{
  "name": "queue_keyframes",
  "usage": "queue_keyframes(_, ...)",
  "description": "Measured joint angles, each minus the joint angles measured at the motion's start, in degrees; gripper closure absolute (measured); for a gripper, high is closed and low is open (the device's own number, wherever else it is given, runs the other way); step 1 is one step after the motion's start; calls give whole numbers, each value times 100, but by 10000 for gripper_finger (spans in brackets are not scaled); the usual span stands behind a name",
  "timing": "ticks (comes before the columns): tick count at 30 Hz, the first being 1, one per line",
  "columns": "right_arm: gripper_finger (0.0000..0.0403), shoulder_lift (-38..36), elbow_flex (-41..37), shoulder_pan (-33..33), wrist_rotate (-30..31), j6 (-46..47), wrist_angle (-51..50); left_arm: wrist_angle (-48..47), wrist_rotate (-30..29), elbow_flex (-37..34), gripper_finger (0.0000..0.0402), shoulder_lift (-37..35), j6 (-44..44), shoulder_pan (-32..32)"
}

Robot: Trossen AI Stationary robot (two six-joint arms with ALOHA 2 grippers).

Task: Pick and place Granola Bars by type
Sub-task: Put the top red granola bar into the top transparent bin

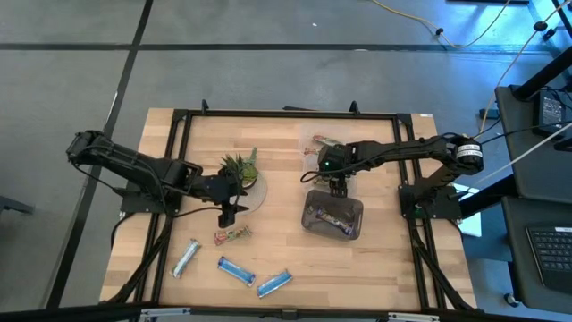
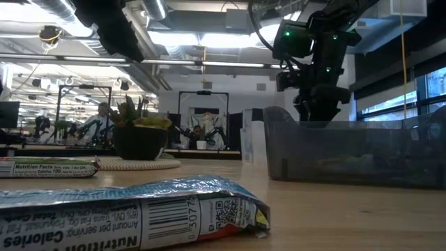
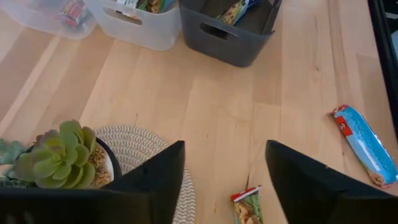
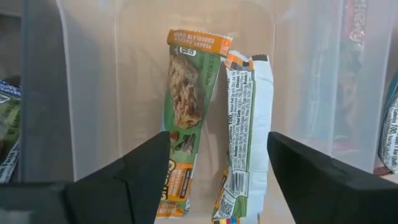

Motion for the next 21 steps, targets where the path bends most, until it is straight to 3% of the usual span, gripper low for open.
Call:
queue_keyframes(8,131,0,2,0,0,0,0,2,79,-9,123,-2,-386,-2)
queue_keyframes(15,131,0,2,1,-1,0,-4,-98,162,-13,125,156,-844,-86)
queue_keyframes(21,131,2,2,2,-2,2,-4,-263,214,-15,133,994,-918,-642)
